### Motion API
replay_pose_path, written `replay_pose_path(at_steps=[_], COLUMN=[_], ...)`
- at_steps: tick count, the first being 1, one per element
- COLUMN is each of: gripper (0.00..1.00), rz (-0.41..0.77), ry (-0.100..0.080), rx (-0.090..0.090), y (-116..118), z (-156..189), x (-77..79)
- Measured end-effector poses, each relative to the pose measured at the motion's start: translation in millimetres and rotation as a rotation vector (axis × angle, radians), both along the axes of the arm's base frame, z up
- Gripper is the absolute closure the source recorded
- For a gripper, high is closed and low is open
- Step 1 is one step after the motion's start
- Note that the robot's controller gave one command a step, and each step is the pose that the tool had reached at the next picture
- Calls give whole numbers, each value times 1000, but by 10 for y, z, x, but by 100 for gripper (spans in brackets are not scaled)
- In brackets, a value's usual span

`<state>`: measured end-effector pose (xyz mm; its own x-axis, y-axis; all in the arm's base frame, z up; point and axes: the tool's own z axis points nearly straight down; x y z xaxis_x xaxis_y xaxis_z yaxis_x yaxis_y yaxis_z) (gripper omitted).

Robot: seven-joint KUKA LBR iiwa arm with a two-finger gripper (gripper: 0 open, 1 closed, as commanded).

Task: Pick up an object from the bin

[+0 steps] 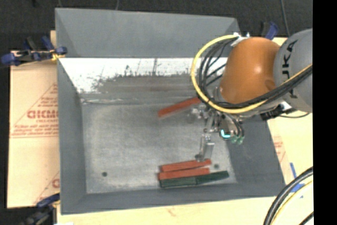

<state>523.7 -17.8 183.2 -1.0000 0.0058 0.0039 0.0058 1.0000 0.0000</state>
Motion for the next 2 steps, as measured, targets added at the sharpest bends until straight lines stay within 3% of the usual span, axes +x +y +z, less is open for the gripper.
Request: replay_pose_path(at_steps=[1, 2], gripper=[0, 100], rz=[126, 129], ry=[-9, -5], rx=[-1, 0], y=[-238, -230], z=[-1151, -1101], x=[-394, -389])
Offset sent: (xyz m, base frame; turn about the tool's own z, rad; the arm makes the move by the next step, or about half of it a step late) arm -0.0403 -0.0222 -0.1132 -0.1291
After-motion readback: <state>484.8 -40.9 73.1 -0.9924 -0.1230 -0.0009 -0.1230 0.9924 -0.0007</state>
